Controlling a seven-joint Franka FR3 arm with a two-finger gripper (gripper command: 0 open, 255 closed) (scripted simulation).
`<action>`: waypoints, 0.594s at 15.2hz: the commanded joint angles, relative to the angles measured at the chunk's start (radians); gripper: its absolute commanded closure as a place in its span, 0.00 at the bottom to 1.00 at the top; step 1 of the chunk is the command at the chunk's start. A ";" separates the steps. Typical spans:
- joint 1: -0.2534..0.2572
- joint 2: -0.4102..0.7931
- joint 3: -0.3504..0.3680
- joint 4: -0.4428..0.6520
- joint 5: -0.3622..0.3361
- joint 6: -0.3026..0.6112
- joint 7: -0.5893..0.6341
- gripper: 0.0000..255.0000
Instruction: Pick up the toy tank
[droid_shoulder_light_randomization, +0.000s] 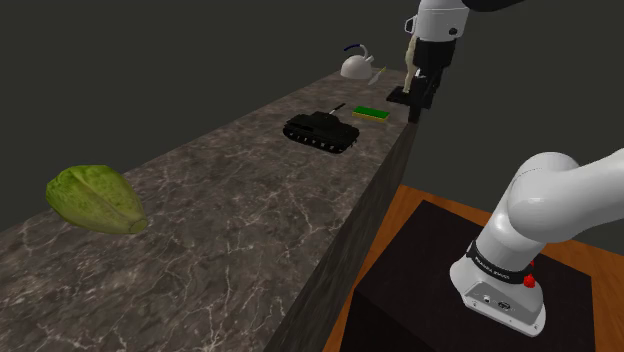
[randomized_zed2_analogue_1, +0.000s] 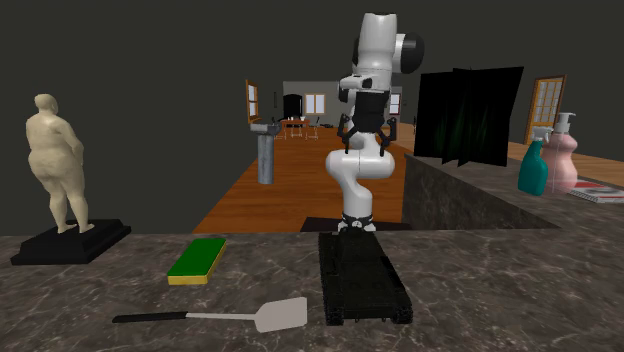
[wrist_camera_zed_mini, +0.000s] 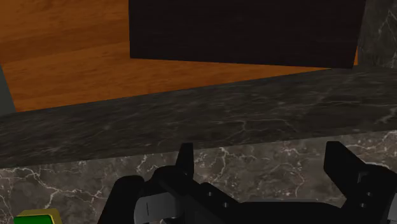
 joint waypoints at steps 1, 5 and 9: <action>0.000 0.000 0.000 0.000 0.000 0.000 0.000 0.00; 0.004 0.135 -0.036 0.041 -0.016 0.113 -0.070 0.00; 0.012 0.278 -0.067 0.105 -0.022 0.209 -0.139 0.00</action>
